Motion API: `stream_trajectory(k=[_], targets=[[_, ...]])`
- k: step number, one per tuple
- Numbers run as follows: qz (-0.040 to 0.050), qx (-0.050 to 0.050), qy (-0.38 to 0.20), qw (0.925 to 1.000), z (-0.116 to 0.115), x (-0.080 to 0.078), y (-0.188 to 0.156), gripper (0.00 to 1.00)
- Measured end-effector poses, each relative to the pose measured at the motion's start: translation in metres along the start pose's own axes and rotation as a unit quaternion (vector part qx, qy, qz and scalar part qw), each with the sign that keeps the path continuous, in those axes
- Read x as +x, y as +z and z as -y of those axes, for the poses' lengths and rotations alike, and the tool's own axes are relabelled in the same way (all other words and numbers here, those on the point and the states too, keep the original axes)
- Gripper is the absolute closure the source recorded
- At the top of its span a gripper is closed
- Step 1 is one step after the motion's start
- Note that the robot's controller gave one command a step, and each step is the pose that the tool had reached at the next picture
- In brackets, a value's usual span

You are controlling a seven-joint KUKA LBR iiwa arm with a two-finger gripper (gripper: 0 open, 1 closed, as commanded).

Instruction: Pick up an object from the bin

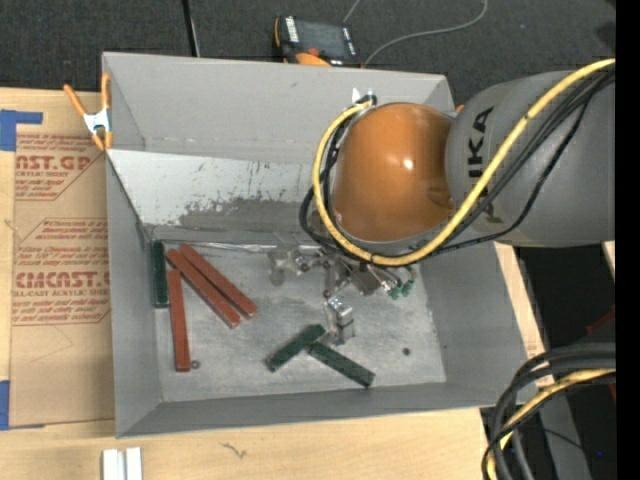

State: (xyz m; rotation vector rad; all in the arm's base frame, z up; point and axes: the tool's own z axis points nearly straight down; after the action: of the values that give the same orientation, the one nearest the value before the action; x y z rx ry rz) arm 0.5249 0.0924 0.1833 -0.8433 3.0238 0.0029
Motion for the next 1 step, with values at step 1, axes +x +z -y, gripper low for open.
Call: stream_trajectory(k=[1], targets=[[-0.0052,-0.001,0.008,1.0,0.0261,0.0372,0.1086,0.0]])
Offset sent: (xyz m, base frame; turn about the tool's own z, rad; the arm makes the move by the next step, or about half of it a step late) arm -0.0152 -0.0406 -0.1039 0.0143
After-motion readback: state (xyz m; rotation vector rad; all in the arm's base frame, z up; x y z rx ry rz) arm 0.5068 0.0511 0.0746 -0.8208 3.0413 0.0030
